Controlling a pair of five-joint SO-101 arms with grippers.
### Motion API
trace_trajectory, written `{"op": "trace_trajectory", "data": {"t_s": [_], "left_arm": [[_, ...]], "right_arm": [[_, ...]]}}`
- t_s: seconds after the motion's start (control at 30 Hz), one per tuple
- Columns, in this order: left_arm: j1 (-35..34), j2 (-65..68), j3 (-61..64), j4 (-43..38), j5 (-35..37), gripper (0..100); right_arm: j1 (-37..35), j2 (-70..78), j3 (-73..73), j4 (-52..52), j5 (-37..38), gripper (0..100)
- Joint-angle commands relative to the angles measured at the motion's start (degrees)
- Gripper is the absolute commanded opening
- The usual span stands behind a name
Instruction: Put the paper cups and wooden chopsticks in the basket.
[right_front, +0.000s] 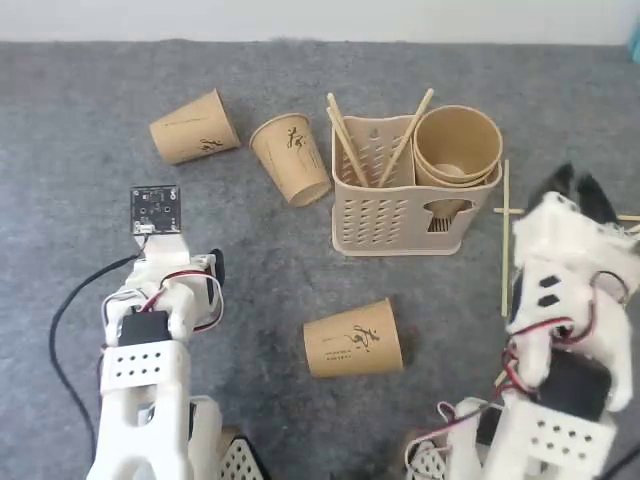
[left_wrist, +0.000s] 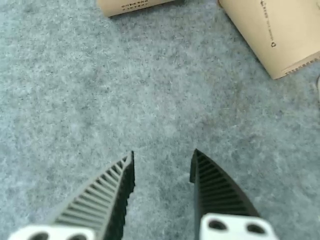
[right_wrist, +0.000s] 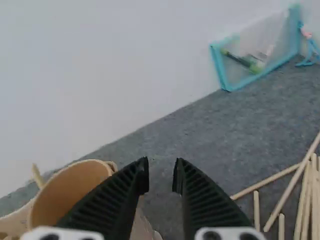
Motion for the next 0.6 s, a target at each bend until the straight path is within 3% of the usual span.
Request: {"op": "trace_trajectory", "data": {"t_s": [0.0, 0.3, 0.57], "left_arm": [[0.2, -1.3, -0.3, -0.6, -0.4, 18], [0.2, -1.3, -0.3, -0.2, -0.4, 18], [0.2, -1.3, -0.4, -0.4, -0.1, 18]], "right_arm": [[2.6, 8.4, -2.6, 2.7, -0.4, 9.3], [2.5, 37.5, -6.6, 0.4, -0.4, 9.7], [1.5, 65.2, -22.9, -3.4, 3.8, 9.9]]}}
